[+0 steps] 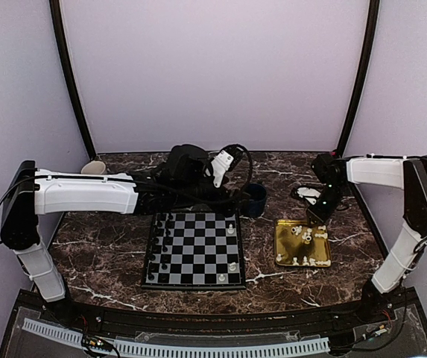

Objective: Set up the chess pieces on the board
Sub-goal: Pick up the pawn from the storage box.

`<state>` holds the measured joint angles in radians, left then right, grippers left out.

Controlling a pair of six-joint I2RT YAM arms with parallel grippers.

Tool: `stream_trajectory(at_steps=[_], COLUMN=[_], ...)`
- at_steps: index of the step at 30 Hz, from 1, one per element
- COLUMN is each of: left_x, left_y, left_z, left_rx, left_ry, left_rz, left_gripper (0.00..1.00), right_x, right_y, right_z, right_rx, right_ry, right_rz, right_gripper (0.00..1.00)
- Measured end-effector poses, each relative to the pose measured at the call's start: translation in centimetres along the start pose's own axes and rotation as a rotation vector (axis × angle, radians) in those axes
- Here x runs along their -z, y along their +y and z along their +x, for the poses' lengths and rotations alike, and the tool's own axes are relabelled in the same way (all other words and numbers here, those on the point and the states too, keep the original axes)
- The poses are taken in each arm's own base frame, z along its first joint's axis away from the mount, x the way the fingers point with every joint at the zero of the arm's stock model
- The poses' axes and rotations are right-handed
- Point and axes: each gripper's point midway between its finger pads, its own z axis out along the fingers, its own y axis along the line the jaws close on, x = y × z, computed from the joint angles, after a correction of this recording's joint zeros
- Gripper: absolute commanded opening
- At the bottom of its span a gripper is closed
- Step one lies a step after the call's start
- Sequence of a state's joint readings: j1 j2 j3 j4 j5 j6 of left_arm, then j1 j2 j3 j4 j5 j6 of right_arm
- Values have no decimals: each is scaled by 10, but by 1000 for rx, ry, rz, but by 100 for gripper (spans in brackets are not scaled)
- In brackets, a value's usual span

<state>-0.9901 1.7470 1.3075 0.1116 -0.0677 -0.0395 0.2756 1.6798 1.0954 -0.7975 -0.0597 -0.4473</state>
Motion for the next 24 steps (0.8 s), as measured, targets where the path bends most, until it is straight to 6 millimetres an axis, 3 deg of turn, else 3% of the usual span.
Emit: stream_trajectory(at_steps=[4, 15, 24], left_x=[0, 1, 1], left_y=[-6, -13, -13], left_z=[2, 6, 12], left_rx=[8, 29, 32], left_ry=[5, 27, 49], left_rz=[38, 78, 76], left_gripper=[79, 77, 77], right_x=[-4, -15, -6], right_y=[2, 4, 10], right_z=[2, 5, 3], right_rx=[-3, -9, -14], right_ry=[12, 38, 23], right_rz=[-13, -36, -66], right_gripper=[19, 5, 3])
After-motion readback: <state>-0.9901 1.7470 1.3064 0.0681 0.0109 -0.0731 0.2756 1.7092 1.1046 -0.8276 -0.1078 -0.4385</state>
